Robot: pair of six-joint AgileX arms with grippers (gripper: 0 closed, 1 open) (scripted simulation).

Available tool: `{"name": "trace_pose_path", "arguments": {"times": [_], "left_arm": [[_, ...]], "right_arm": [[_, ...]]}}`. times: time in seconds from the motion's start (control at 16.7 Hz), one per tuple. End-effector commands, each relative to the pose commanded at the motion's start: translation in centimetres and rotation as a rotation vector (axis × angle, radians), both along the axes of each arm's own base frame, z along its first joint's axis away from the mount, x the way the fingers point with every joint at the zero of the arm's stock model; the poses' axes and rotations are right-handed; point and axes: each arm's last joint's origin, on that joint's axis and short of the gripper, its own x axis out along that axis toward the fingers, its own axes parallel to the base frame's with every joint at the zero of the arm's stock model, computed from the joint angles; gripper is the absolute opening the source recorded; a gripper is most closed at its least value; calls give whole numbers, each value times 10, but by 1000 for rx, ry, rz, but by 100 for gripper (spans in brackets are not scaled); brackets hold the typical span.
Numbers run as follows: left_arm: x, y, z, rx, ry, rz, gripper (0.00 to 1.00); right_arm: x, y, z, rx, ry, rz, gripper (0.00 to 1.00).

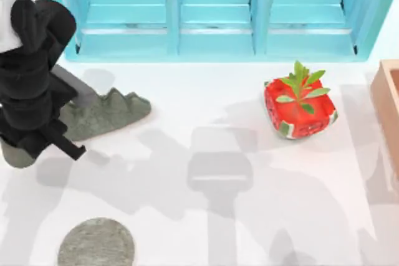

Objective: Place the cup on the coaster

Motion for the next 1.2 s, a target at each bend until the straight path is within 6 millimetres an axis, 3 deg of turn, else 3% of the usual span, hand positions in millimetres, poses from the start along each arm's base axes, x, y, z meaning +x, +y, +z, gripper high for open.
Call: {"name": "trace_pose_path", "arguments": {"times": [0.3, 0.6, 0.84, 1.2], "left_arm": [[-64, -50, 18, -78, -121, 343, 0], [-115, -77, 32, -206, -134, 549, 0], [-132, -84, 37, -256, -112, 609, 0], [-131, -84, 37, -256, -112, 613, 0]], "right_arm": [[0, 0, 0, 0, 0, 0, 100], [0, 0, 0, 0, 0, 0, 100], [0, 0, 0, 0, 0, 0, 100], [0, 0, 0, 0, 0, 0, 100]]}}
